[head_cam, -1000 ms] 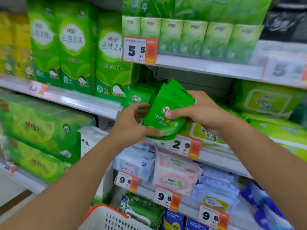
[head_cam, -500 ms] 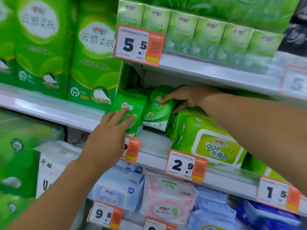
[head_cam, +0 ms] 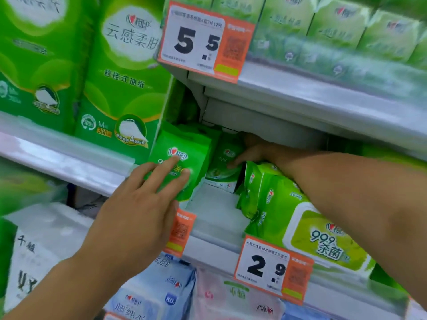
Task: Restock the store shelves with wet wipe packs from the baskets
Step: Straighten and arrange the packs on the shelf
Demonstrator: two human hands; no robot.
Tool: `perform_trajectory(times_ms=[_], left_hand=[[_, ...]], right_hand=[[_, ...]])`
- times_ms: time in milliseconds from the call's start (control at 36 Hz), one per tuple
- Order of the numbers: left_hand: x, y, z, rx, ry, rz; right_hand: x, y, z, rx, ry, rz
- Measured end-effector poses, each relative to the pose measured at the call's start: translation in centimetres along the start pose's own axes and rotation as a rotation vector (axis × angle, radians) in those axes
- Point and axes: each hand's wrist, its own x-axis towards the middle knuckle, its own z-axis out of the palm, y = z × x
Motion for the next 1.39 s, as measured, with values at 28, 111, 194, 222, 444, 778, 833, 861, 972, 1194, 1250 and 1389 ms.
perform_trajectory(times_ms=[28, 111, 194, 222, 444, 778, 833, 861, 972, 1194, 1250, 1389], left_hand=[[0.0, 0.0, 0.0, -0.002, -0.002, -0.005], [0.0, 0.3, 0.0, -0.003, -0.010, -0.014], [0.0, 0.3, 0.0, -0.008, -0.022, -0.007], [-0.1, 0.3, -0.1, -0.012, -0.029, -0.006], [-0.6, 0.0, 0.1, -0.030, -0.046, 0.006], [-0.7, 0.0, 0.2, -0.035, -0.052, 0.004], [-0.7, 0.0, 0.2, -0.033, -0.054, 0.001], [-0.7, 0.1, 0.2, -0.034, -0.054, -0.002], [-0.8, 0.2, 0.3, -0.036, -0.047, -0.009], [-0.7, 0.3, 0.1, -0.046, -0.060, -0.014], [-0.6, 0.4, -0.2, -0.052, -0.081, -0.026], [-0.9, 0.5, -0.9, -0.103, -0.126, -0.017]], right_hand=[[0.2, 0.1, 0.2, -0.004, 0.036, -0.018], [0.6, 0.3, 0.4, -0.039, 0.141, -0.066], [0.9, 0.6, 0.5, -0.061, 0.068, -0.018], [0.9, 0.5, 0.6, -0.066, 0.043, 0.000], [0.9, 1.7, 0.1, 0.066, 0.280, 0.095], [1.2, 1.3, 0.1, 0.174, 0.093, 0.132], [1.1, 1.2, 0.1, 0.182, 0.126, 0.128], [0.9, 1.1, 0.0, 0.197, 0.145, 0.124], [0.7, 1.6, 0.0, 0.270, 0.197, 0.117], [0.6, 1.3, -0.5, 0.325, 0.190, 0.121], [0.3, 0.8, -0.6, 0.272, 0.149, 0.095], [-0.6, 0.3, -0.6, 0.045, 0.162, 0.165]])
